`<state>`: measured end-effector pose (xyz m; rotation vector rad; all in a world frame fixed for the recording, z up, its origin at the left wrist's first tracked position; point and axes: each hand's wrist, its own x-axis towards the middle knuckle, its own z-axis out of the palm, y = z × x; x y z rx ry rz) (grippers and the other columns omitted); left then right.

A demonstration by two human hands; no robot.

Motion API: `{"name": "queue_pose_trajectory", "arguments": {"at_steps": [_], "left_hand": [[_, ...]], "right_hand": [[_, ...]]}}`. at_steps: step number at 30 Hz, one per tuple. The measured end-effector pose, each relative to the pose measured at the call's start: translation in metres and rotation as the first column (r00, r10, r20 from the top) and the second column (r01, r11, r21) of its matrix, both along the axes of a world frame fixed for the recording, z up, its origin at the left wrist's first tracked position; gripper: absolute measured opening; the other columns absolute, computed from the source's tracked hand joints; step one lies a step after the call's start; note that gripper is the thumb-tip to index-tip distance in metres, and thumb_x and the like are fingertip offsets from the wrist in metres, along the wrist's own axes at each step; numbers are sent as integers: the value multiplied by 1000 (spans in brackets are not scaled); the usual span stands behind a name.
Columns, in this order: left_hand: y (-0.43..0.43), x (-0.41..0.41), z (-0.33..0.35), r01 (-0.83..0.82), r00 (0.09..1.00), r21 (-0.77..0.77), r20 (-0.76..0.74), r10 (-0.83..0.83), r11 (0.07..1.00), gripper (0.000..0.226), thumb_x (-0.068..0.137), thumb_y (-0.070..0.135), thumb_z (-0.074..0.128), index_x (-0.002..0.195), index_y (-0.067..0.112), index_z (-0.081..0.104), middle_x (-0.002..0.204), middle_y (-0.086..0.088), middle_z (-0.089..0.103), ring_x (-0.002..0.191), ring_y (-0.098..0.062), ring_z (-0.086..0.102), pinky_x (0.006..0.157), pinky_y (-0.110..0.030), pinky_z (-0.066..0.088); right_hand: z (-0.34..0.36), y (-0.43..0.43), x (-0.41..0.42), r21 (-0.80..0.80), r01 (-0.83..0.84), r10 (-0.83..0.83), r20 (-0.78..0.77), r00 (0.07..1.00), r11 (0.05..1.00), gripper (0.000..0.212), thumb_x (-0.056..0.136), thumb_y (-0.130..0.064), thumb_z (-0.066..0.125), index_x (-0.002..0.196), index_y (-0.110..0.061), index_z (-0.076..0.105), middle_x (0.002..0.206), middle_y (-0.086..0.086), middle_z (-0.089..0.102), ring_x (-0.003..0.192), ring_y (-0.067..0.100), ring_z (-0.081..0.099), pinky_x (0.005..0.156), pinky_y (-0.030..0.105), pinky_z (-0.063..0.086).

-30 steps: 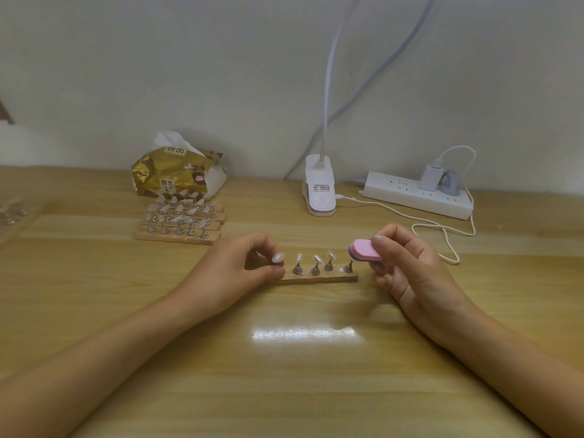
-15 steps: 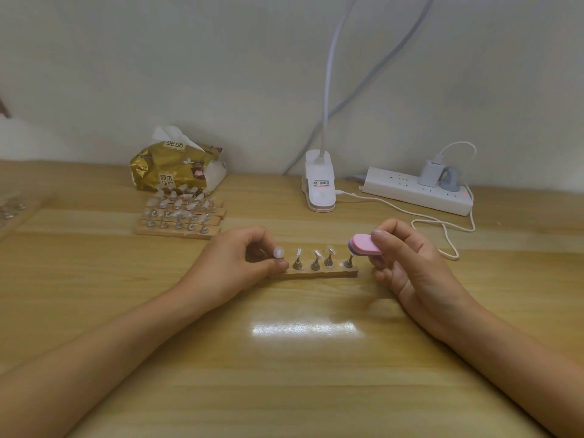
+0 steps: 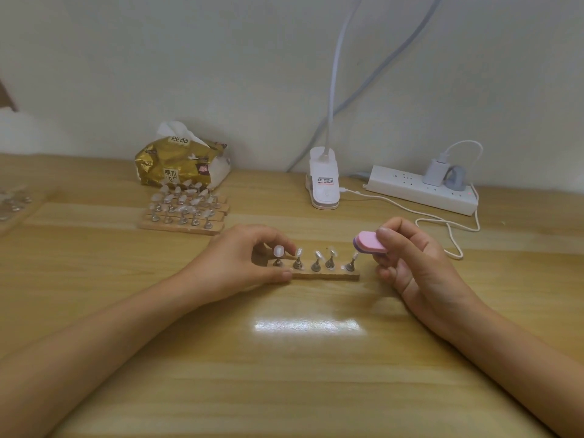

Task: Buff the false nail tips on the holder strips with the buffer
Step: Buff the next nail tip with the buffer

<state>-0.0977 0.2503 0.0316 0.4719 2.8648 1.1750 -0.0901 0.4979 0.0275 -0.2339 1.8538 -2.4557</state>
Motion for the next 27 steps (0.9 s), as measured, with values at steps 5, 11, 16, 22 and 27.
{"name": "queue_pose_trajectory", "arguments": {"at_steps": [5, 11, 16, 22, 27], "left_hand": [[8, 1, -5, -19, 998, 75, -55, 23, 997, 19, 76, 39, 78, 93, 35, 71, 97, 16, 68, 96, -1, 61, 104, -45, 41], [12, 2, -8, 12, 988, 94, -157, 3, 996, 9, 81, 26, 77, 81, 29, 69, 74, 14, 59, 74, -1, 57, 80, -31, 41], [14, 14, -5, -29, 812, -157, -580, -68, 987, 12, 83, 25, 74, 85, 32, 64, 103, 20, 62, 105, -6, 54, 84, -36, 28], [17, 38, 12, 249, 877, 320, -475, -72, 914, 5, 90, 29, 63, 93, 25, 63, 93, 9, 71, 68, -8, 61, 63, -16, 43], [16, 52, -11, 199, 980, 425, -99, -173, 883, 9, 85, 39, 67, 89, 32, 71, 86, 12, 71, 60, -6, 53, 57, -13, 42]], "right_hand": [[0, 0, 0, 9, -7, 7, 0, 1000, 1000, 7, 75, -23, 68, 70, -23, 63, 79, 4, 59, 56, 3, 51, 48, 15, 47], [1, -1, 0, 1, -13, 13, -3, 1000, 1000, 10, 74, -24, 69, 66, -28, 66, 75, -1, 61, 55, 2, 51, 47, 14, 46], [2, -1, 2, 0, -2, 2, -4, 1000, 1000, 6, 72, -26, 70, 69, -25, 65, 79, 2, 60, 56, 3, 51, 49, 15, 48], [6, -4, 13, 38, -55, 58, -111, 992, 998, 12, 68, -22, 79, 70, -27, 68, 74, 1, 65, 56, 7, 57, 52, 17, 49], [4, -12, 23, 64, -187, 191, -72, 979, 980, 14, 76, -11, 70, 72, -25, 72, 79, 2, 69, 60, 10, 61, 54, 18, 51]]}}
